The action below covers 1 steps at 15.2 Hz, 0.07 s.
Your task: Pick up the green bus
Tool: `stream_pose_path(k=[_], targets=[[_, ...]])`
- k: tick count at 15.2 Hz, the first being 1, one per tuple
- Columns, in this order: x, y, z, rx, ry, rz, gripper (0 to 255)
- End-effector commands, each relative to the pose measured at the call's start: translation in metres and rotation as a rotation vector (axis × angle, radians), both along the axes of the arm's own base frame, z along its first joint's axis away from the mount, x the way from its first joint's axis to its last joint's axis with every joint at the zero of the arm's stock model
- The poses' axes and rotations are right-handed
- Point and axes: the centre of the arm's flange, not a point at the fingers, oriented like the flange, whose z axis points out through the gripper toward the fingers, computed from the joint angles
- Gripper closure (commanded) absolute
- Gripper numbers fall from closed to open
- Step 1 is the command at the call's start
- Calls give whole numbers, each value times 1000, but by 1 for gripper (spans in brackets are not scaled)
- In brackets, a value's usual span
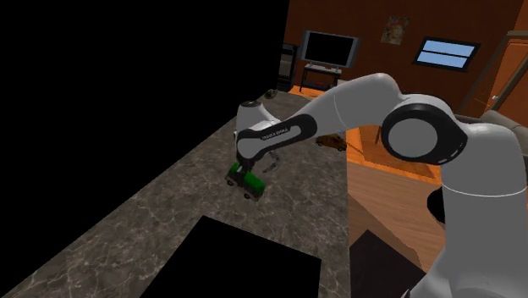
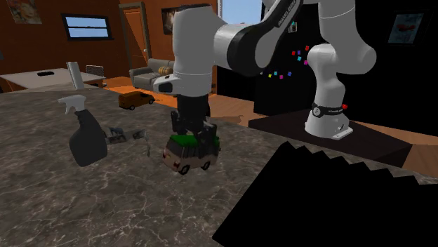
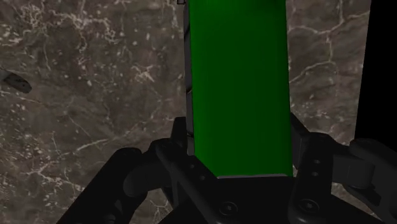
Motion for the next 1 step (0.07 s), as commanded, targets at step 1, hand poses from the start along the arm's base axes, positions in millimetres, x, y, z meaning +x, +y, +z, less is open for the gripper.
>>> stream_pose_path(k=[1], targets=[[0, 0, 4, 0, -1, 0, 255]])
